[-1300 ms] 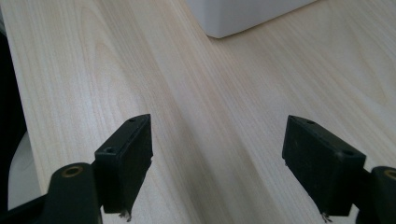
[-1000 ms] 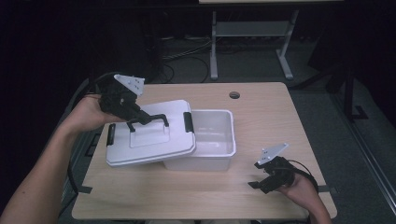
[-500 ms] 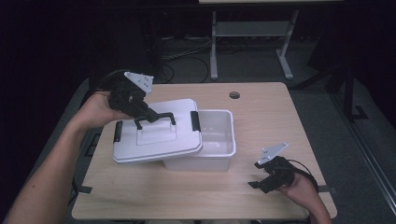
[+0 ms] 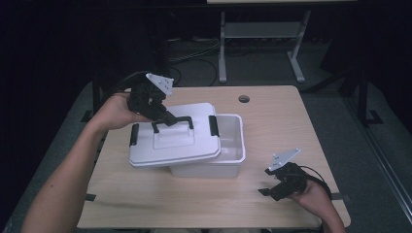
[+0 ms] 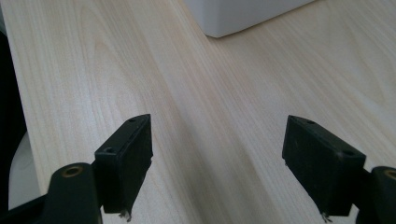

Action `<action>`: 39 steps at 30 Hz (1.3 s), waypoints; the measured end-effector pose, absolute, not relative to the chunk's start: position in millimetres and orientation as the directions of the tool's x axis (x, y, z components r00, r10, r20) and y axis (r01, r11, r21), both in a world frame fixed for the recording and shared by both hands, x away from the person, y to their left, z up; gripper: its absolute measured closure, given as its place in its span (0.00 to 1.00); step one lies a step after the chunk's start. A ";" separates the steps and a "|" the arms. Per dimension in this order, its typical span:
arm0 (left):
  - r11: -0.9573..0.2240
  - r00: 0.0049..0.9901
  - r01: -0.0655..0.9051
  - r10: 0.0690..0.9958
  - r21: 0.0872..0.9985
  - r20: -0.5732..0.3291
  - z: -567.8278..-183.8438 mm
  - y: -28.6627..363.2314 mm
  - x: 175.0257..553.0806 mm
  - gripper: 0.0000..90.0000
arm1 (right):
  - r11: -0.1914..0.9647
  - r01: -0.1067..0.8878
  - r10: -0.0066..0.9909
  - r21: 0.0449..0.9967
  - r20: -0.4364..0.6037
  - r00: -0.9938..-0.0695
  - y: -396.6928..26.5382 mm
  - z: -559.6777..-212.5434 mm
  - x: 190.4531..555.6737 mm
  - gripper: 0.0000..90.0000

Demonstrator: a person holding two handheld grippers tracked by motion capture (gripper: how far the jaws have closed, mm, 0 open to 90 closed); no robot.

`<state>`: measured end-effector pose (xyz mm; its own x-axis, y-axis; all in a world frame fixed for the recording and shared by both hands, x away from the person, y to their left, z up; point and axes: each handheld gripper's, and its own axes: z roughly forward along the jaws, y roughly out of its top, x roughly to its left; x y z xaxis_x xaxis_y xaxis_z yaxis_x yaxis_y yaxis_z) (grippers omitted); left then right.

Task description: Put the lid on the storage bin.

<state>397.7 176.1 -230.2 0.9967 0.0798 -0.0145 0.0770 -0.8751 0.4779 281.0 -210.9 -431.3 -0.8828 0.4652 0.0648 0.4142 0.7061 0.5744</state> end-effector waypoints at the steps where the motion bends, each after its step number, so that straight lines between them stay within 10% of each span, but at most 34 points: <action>1: -0.876 0.997 0.073 0.074 0.477 -0.016 -230.7 173.9 398.8 0.94 | 0.706 0.414 0.465 0.575 0.065 -0.883 -210.8 -431.2 281.0 0.26; 39: -0.883 0.999 0.030 0.009 0.469 -0.046 -259.1 97.9 423.8 0.94 | 0.692 0.418 0.468 0.589 0.075 -0.881 -216.4 -428.8 281.7 0.26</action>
